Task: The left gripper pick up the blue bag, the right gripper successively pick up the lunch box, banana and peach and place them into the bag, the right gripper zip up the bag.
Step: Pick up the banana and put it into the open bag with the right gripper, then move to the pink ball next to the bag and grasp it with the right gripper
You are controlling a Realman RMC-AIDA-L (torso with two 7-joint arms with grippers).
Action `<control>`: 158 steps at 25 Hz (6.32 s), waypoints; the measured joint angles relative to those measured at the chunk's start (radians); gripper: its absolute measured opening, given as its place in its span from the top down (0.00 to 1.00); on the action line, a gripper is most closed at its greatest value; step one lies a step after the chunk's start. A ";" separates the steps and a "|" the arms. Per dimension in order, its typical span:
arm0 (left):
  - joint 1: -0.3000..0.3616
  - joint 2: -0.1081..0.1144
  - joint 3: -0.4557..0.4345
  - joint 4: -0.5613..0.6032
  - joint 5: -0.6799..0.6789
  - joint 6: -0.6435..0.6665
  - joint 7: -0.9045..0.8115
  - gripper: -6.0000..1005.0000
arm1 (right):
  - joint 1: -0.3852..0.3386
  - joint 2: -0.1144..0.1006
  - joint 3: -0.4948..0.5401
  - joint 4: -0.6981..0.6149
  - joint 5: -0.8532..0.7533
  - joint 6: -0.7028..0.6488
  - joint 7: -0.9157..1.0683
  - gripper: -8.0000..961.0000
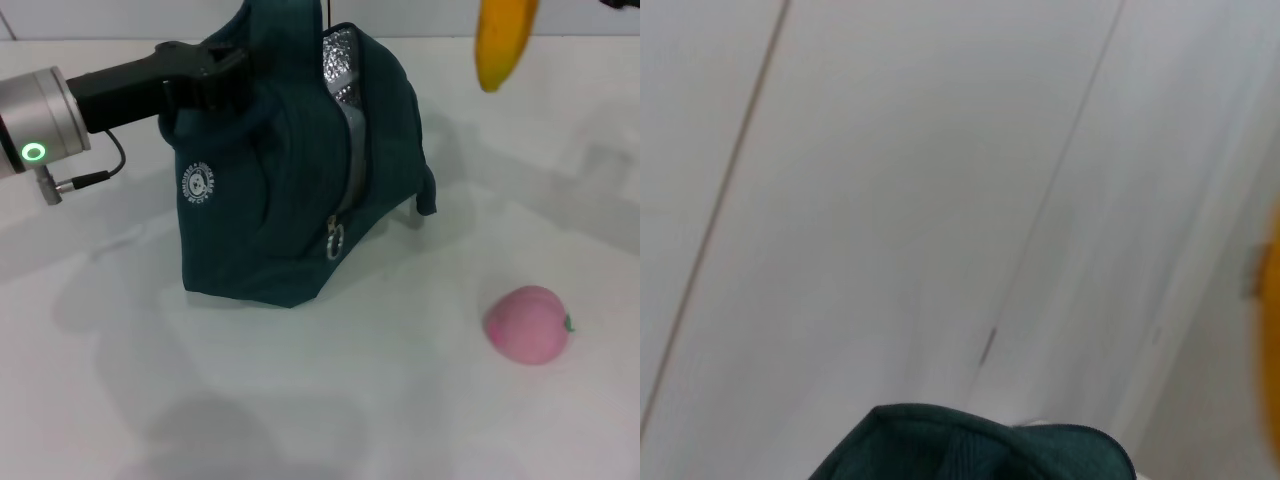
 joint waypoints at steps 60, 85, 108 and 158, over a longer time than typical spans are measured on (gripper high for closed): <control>-0.046 -0.021 0.000 -0.053 0.000 -0.015 0.025 0.96 | 0.256 0.026 -0.040 0.599 -0.043 0.237 0.144 0.40; -0.025 -0.002 0.000 -0.045 -0.002 -0.012 0.025 0.96 | -0.098 0.001 -0.156 0.098 -0.062 0.270 -0.106 0.12; -0.032 -0.003 0.000 -0.047 -0.002 -0.015 0.025 0.96 | 0.035 0.026 -0.305 0.113 -0.400 0.389 -0.052 0.29; 0.063 -0.044 0.000 -0.416 -0.165 0.173 0.849 0.96 | -0.225 -0.004 -0.265 0.009 -0.075 0.021 -0.378 0.75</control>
